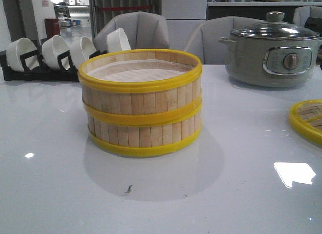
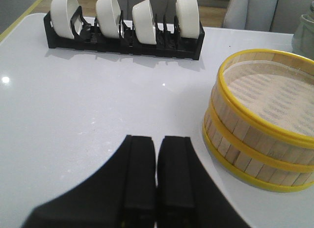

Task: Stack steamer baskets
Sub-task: 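Lower the right gripper onto the woven lid's center hub and grasp it, then lift the lid with the right gripper and carry it over the stack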

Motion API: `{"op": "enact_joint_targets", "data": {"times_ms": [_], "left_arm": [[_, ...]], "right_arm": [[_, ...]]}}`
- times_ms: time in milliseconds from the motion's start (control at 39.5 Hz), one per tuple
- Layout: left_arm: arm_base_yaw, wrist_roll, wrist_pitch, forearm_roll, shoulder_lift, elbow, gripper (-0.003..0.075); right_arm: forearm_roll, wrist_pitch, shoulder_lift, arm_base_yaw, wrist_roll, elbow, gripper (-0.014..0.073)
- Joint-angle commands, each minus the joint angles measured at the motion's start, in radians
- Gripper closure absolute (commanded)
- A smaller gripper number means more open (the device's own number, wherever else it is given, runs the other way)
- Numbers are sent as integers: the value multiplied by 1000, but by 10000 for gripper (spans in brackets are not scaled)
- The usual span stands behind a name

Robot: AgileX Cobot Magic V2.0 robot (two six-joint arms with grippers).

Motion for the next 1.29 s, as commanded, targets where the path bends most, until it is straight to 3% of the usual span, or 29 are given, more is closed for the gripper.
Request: {"op": "enact_joint_targets", "data": {"times_ms": [0, 455, 708, 1264], "left_arm": [[0, -9, -90, -7, 5, -29, 634], [0, -9, -90, -7, 5, -29, 634], [0, -9, -90, -7, 5, -29, 634], [0, -9, -90, -7, 5, -29, 634]], "right_arm": [[-19, -46, -38, -8, -10, -34, 293], [-19, -48, -10, -8, -10, -34, 300], [-18, -30, -17, -3, -10, -34, 570], [-12, -9, -173, 77, -9, -47, 558]]}}
